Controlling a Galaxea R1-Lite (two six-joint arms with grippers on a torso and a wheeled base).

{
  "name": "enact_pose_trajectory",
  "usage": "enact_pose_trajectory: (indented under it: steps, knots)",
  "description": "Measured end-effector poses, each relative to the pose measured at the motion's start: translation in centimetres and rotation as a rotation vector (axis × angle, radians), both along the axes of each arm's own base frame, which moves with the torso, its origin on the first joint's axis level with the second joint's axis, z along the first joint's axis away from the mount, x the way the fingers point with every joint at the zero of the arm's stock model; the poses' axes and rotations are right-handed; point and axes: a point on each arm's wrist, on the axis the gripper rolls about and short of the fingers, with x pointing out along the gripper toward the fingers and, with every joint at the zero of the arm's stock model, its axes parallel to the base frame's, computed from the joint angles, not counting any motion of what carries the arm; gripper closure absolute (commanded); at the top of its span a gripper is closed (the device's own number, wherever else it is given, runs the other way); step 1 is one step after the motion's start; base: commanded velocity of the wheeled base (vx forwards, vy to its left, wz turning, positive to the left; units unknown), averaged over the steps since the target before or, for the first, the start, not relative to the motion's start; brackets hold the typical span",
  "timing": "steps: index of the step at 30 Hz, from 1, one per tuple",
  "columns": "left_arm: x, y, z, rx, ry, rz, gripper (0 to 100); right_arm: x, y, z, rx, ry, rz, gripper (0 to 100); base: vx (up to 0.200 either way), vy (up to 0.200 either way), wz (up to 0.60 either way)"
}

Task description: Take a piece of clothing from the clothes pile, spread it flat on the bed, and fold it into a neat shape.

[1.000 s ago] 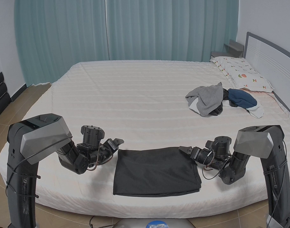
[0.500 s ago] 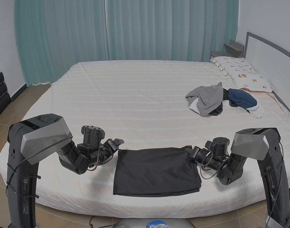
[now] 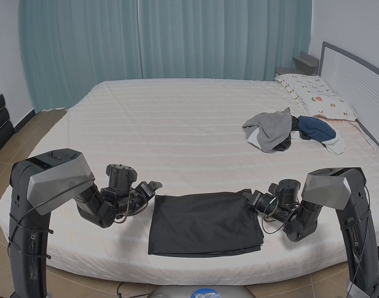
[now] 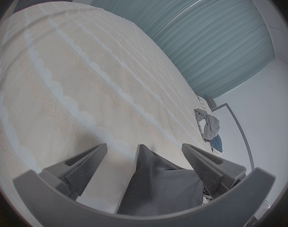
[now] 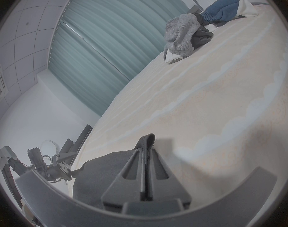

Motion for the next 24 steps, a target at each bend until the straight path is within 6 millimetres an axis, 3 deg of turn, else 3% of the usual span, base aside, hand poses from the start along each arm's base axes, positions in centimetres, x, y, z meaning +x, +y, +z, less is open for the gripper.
enact_pose_trajectory:
  steps: [9, 16, 24]
  knots:
    - [-0.8, 0.2, -0.1, -0.012, 0.027, -0.018, 0, -0.5, -1.0, 1.0, 0.068, 0.009, -0.042, 0, 0.0, 0.0, 0.0]
    - [-3.3, 0.4, 0.7, -0.07, 0.057, -0.167, 0, -1.5, -3.5, 2.0, 0.143, 0.047, -0.069, 0, 0.0, 0.0, 0.0]
    - [-5.1, 0.7, 0.9, 0.03, 0.025, -0.298, 0, -3.2, -5.8, 2.4, 0.242, 0.118, -0.081, 0, 0.0, 0.0, 0.0]
